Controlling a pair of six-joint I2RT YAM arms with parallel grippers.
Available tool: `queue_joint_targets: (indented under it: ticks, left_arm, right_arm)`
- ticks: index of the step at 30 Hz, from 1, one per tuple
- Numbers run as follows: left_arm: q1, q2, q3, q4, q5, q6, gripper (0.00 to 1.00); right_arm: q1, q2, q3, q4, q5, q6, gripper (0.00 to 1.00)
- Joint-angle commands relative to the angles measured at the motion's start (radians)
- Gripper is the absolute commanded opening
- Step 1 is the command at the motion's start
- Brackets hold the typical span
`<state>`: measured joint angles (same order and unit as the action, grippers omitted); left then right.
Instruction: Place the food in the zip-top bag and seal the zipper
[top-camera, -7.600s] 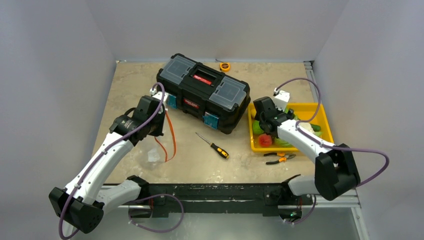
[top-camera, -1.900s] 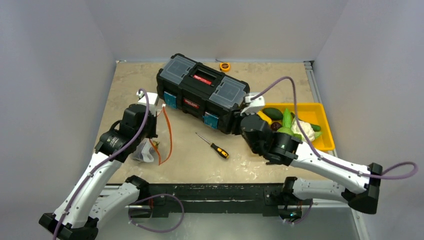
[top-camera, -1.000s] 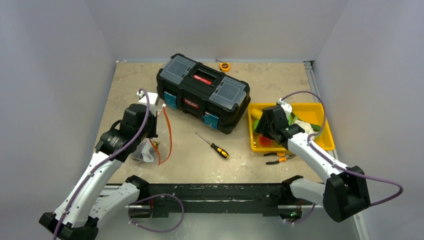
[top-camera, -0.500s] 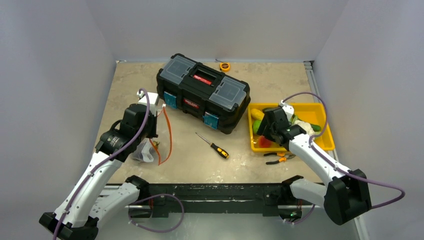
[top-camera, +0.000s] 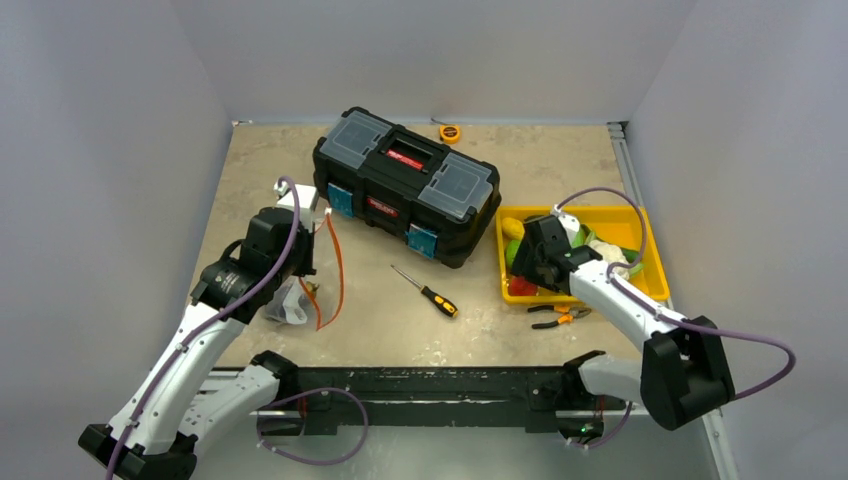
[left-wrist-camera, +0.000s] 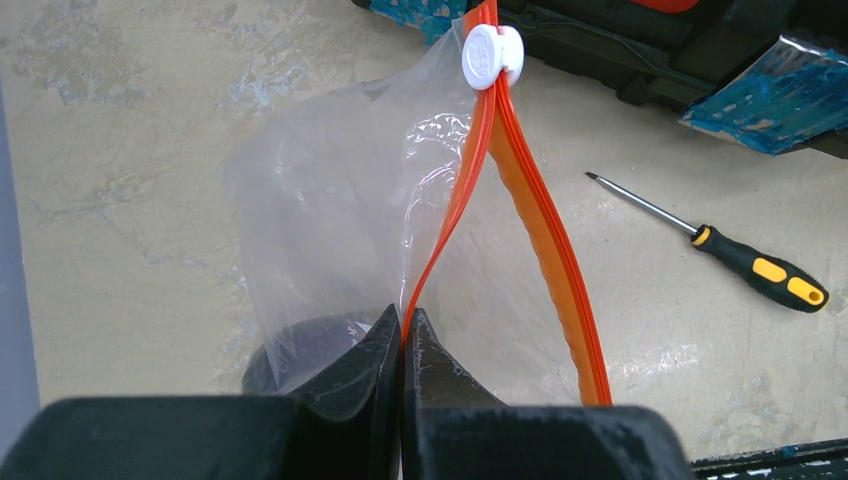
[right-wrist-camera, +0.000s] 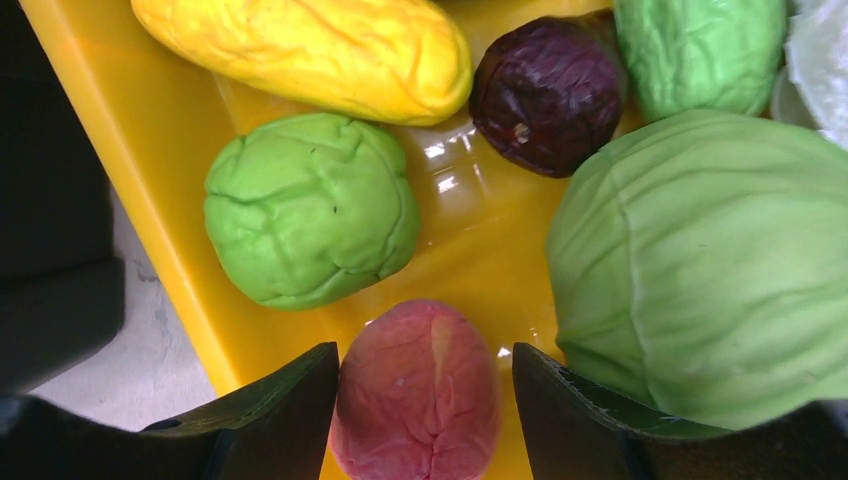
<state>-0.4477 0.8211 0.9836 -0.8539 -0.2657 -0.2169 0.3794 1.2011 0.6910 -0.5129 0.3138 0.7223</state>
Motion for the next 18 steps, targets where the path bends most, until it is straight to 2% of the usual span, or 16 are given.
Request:
queue_joint_targets:
  ticks: [1,10,14,18]
  left_arm:
    - [-0.003,0.0,0.014,0.012,-0.005,0.002,0.0]
    - [-0.003,0.002,0.013,0.012,-0.003,0.002,0.0]
    - [-0.003,0.001,0.013,0.012,-0.003,0.002,0.0]
    - [-0.003,0.001,0.013,0.012,-0.004,0.002,0.0]
  right_arm:
    - [0.001,0.032,-0.016,0.037,-0.062,-0.004,0.62]
    - [0.0,0.045,-0.031,0.034,-0.087,-0.005,0.6]
    - [0.0,0.024,-0.025,0.028,-0.09,0.004,0.42]
    - [0.001,-0.021,0.006,-0.006,-0.03,0.001,0.25]
